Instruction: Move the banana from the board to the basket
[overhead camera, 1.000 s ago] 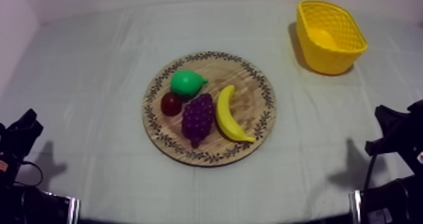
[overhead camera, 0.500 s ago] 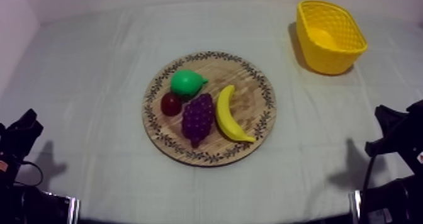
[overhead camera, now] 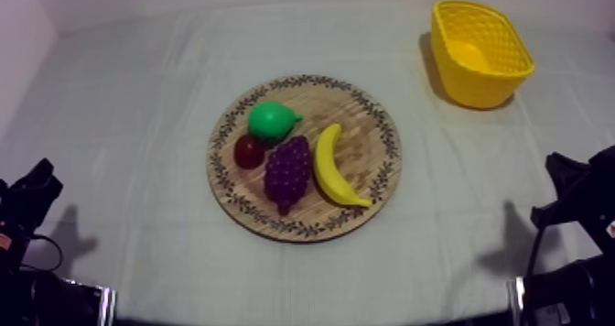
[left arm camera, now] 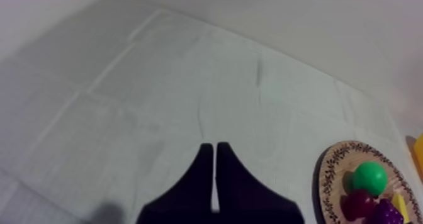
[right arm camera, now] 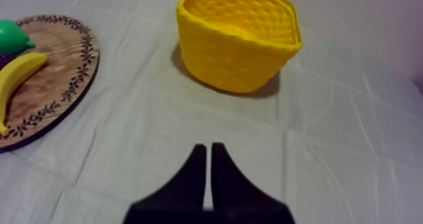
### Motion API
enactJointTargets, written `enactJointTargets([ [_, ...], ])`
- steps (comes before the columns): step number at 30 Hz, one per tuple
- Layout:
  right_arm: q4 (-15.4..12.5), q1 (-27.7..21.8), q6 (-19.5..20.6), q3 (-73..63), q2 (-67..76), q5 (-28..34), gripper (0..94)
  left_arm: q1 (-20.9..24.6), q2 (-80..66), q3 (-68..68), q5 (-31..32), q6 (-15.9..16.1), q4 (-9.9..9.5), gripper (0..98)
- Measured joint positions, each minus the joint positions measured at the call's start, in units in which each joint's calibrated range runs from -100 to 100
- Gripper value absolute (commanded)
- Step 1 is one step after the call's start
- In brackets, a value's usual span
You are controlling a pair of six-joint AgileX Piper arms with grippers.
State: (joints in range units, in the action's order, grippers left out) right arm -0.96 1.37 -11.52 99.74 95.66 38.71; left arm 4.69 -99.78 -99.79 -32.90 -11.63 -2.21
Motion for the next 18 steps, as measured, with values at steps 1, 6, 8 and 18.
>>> enactJointTargets([
  [1,0.0,0.0,0.04,0.0,0.0,-0.07,0.3,0.0,0.0,0.0,0.0,0.0,0.0,0.1],
  [6,0.03,0.32,-0.33,0.0,0.0,-0.37,0.3,0.0,0.0,0.0,0.0,0.0,0.0,0.1],
  [8,0.15,0.58,-0.51,0.0,-0.22,-0.89,0.4,0.0,0.0,0.0,0.0,0.0,0.0,0.1],
  [18,3.53,1.74,2.9,-2.61,-6.63,-7.22,0.6,0.0,0.0,0.0,0.0,0.0,0.0,0.1],
])
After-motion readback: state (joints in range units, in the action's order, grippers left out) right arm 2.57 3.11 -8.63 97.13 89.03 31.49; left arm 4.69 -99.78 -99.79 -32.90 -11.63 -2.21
